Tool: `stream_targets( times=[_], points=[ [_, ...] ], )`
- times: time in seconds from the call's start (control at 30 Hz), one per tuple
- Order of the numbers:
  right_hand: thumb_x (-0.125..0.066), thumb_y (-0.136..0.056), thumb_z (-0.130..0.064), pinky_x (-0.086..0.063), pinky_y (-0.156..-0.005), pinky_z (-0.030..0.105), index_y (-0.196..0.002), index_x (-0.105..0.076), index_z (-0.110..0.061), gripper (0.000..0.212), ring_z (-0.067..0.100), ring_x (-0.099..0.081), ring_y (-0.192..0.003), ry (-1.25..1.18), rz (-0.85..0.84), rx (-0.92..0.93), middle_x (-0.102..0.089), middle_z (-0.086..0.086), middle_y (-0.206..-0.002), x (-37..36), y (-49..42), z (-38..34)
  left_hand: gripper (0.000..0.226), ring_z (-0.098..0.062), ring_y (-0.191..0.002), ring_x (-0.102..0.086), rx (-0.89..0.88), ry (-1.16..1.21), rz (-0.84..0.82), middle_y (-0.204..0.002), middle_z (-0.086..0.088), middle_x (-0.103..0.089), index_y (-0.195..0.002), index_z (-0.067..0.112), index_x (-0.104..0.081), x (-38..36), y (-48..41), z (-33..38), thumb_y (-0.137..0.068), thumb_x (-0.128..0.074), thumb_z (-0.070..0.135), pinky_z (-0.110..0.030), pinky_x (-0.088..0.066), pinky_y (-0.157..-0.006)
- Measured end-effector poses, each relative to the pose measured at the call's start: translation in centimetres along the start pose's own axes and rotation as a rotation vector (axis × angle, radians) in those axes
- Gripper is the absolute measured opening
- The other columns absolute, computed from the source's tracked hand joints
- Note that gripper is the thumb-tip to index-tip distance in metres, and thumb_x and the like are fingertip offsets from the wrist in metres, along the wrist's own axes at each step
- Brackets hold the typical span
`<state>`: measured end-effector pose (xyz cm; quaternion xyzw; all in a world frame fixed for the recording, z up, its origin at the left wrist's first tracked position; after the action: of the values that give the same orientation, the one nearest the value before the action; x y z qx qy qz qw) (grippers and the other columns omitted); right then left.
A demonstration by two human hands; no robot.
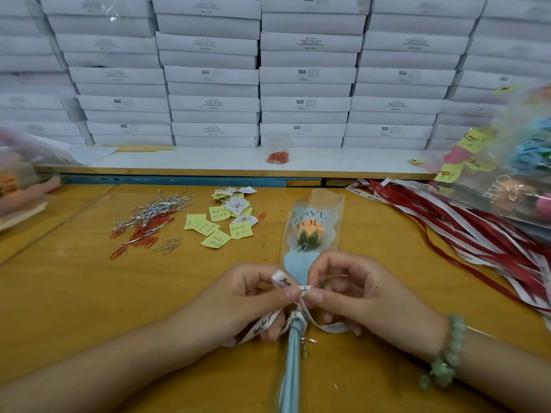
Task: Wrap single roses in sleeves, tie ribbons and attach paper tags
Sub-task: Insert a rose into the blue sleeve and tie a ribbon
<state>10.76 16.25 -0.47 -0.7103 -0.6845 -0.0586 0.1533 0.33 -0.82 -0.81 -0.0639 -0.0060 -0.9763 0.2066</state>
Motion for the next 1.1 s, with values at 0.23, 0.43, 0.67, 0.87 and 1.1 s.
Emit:
stream_targets(
  times=[0.23,0.43,0.67,0.87,1.1],
  points=[
    [-0.069,-0.08,-0.024,-0.043,-0.05,0.015,-0.079,-0.063,-0.016,0.01,0.005,-0.05,-0.056,-0.067,0.015,0.082,-0.058,-0.009,-0.065,-0.2,0.3,-0.4,0.004,-0.012,-0.056,-0.055,-0.044,0.12,0.099,-0.069,-0.008,-0.059,-0.087,0.012,-0.071,0.7,-0.6,-0.9,-0.086,-0.071,0.016,-0.021,-0.049,-0.054],
    [-0.071,-0.081,-0.023,-0.042,-0.051,0.017,-0.079,-0.068,-0.015,0.008,0.009,-0.051,-0.059,-0.029,0.036,0.15,-0.062,-0.006,-0.067,-0.2,0.4,-0.6,0.006,-0.014,-0.068,-0.065,-0.079,0.191,0.095,-0.076,-0.009,-0.068,-0.085,0.012,-0.071,0.8,-0.7,-1.0,-0.08,-0.073,0.01,-0.02,-0.054,-0.064],
    [-0.081,-0.074,-0.02,-0.035,-0.048,0.012,-0.077,-0.068,-0.019,0.013,0.001,-0.048,-0.053,0.18,0.075,0.209,-0.064,-0.008,-0.067,-0.5,0.5,-0.7,0.01,-0.023,-0.079,-0.071,-0.136,0.134,0.085,-0.093,-0.014,-0.073,-0.085,0.01,-0.071,0.4,-0.4,-0.5,-0.077,-0.076,0.01,-0.026,-0.056,-0.071],
    [-0.081,-0.074,-0.013,-0.056,-0.061,0.037,-0.097,-0.056,-0.017,0.034,0.018,-0.065,-0.091,0.242,0.124,0.225,-0.063,-0.003,-0.092,-0.6,0.4,-0.7,0.007,-0.026,-0.089,-0.072,-0.181,0.074,0.078,-0.094,-0.013,-0.074,-0.083,0.012,-0.072,0.1,-0.3,-0.2,-0.079,-0.077,0.009,-0.026,-0.056,-0.075],
    [-0.074,-0.081,-0.011,-0.053,-0.057,0.04,-0.098,-0.053,-0.021,0.028,0.016,-0.067,-0.078,0.277,0.089,0.175,-0.064,-0.006,-0.089,-0.6,0.5,-0.6,0.006,-0.027,-0.093,-0.071,-0.285,-0.06,0.107,-0.098,-0.007,-0.073,-0.082,0.014,-0.075,-0.3,0.0,0.0,-0.076,-0.077,0.015,-0.037,-0.059,-0.083]
  ],
)
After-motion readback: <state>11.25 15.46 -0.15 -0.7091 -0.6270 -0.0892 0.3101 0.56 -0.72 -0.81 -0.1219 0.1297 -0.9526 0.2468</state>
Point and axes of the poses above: each hand's wrist, its own y-axis away from the middle knuckle, its own x-axis out of the back of the hand, z = x × y, the point moved 1 cm from there along -y, towards the middle knuckle
